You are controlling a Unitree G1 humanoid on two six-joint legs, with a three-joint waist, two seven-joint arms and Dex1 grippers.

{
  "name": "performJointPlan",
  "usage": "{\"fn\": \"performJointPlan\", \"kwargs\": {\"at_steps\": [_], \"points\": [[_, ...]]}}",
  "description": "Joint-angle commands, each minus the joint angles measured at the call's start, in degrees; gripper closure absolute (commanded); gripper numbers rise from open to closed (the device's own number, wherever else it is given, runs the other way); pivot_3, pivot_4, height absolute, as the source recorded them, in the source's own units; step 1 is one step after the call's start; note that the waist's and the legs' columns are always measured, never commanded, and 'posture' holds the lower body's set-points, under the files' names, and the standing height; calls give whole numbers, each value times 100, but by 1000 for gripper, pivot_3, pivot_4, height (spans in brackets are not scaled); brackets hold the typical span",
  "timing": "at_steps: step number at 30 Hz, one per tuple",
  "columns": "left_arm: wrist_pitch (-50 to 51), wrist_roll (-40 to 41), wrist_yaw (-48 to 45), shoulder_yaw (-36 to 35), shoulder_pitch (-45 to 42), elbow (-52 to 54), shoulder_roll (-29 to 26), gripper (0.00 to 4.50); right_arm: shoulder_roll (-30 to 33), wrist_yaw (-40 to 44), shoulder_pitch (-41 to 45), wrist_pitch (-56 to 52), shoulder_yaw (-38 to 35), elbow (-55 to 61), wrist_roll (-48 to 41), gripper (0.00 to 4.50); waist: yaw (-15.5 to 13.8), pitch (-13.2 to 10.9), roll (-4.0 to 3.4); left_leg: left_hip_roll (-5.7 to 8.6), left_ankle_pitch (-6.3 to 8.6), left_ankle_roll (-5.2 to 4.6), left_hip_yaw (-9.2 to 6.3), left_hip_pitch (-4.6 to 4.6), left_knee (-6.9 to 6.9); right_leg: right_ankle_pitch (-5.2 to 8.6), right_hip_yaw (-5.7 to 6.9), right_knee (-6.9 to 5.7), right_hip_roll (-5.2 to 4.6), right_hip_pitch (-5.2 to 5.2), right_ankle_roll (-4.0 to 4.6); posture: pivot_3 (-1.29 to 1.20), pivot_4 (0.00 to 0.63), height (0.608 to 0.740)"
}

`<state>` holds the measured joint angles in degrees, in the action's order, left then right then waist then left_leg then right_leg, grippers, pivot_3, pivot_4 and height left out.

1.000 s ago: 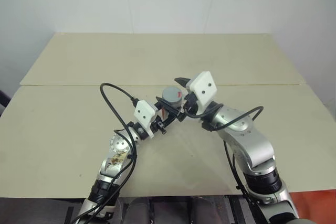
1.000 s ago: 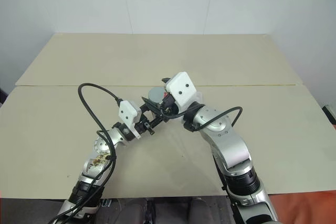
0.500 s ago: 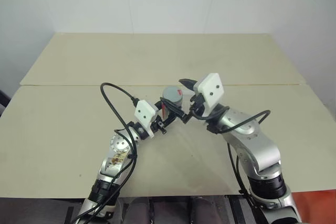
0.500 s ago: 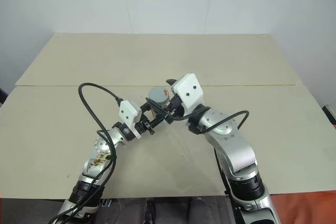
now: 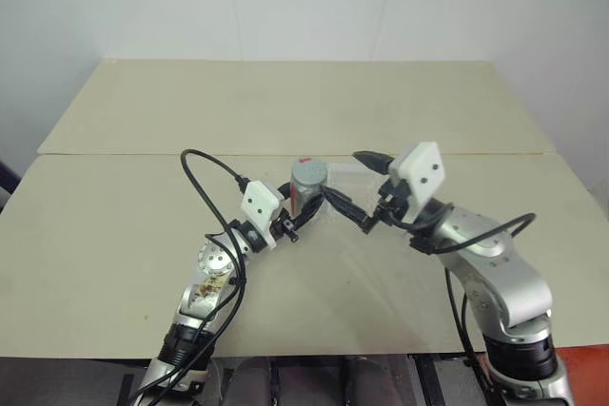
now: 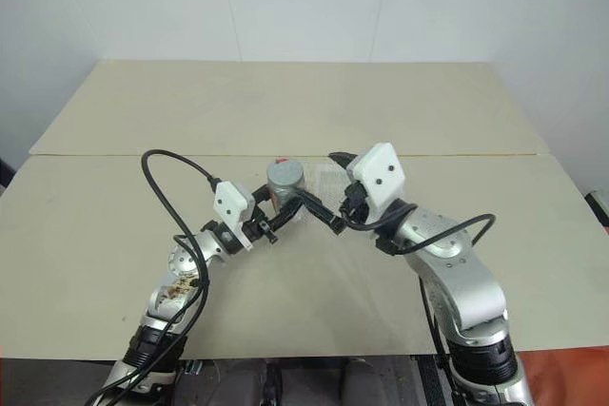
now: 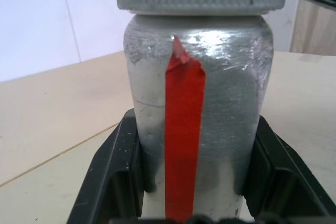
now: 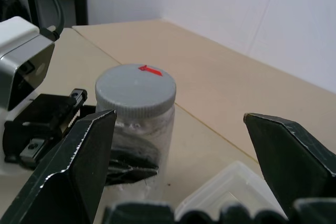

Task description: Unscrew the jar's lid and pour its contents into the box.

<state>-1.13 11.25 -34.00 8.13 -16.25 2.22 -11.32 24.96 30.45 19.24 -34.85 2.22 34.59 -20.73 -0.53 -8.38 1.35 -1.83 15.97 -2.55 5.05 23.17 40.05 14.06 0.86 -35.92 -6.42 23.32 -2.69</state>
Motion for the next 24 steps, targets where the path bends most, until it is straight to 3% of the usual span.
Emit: {"fn": "performJointPlan", "kwargs": {"at_steps": [1,7,13,24], "points": [[-173,41,-44,-25,-114,91,26,2490,209,294,-30,191,-159,341,-235,10,1,0,0,0,0,0,0,0,0,0,0,0,0,0,0,0,150,740],[-212,18,-59,-26,-129,54,51,2490,261,529,81,257,-59,435,-498,10,-1,0,0,0,0,0,-1,-1,0,0,0,0,0,0,0,0,150,740],[-228,3,-53,-9,-142,61,75,2490,-373,-4,614,401,415,-34,-36,10,26,0,0,-1,-2,2,-2,-4,1,0,-1,-6,3,-1,0,0,150,740],[-268,-46,3,28,-114,103,118,2490,-838,-293,995,870,771,-913,641,10,3,0,0,0,-3,5,-1,1,3,0,4,-8,2,-3,0,0,150,740]]}}
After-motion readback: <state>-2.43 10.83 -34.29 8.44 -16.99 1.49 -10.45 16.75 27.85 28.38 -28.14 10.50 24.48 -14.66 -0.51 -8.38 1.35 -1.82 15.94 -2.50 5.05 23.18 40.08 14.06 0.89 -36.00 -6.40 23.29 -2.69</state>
